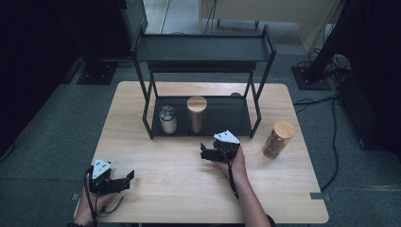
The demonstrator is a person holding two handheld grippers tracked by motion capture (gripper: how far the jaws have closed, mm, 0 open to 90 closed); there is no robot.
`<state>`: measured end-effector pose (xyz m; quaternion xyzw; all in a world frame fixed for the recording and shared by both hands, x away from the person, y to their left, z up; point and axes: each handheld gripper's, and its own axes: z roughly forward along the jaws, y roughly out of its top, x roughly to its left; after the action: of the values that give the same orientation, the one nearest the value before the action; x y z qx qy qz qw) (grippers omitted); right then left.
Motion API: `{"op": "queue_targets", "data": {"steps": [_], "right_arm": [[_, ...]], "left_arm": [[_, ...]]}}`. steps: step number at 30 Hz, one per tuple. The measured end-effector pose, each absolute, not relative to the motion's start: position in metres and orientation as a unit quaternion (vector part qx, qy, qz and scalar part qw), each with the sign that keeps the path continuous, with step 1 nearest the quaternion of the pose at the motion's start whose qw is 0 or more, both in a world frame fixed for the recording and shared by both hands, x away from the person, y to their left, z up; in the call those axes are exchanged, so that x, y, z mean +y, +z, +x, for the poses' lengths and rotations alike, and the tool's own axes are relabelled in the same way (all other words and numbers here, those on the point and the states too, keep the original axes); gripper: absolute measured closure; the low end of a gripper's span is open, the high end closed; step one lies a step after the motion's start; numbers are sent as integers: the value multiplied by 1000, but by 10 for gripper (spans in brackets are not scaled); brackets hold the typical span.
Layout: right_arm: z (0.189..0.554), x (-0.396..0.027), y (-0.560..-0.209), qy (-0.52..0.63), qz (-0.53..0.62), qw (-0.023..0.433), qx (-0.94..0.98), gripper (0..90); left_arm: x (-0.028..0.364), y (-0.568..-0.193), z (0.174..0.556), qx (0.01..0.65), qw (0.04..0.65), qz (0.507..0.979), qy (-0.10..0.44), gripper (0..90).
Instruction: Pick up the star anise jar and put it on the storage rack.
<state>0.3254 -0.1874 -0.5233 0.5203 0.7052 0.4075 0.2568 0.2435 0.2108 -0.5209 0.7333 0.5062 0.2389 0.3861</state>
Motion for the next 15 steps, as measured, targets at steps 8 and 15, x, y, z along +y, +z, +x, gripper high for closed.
{"op": "queue_targets", "data": {"steps": [8,15], "right_arm": [[317,-188,-523,411,519,257,704,2],[309,-189,-524,412,517,257,705,3]], "left_arm": [[211,-521,243,506,386,733,239,4],[211,-521,243,506,386,733,239,4]]}}
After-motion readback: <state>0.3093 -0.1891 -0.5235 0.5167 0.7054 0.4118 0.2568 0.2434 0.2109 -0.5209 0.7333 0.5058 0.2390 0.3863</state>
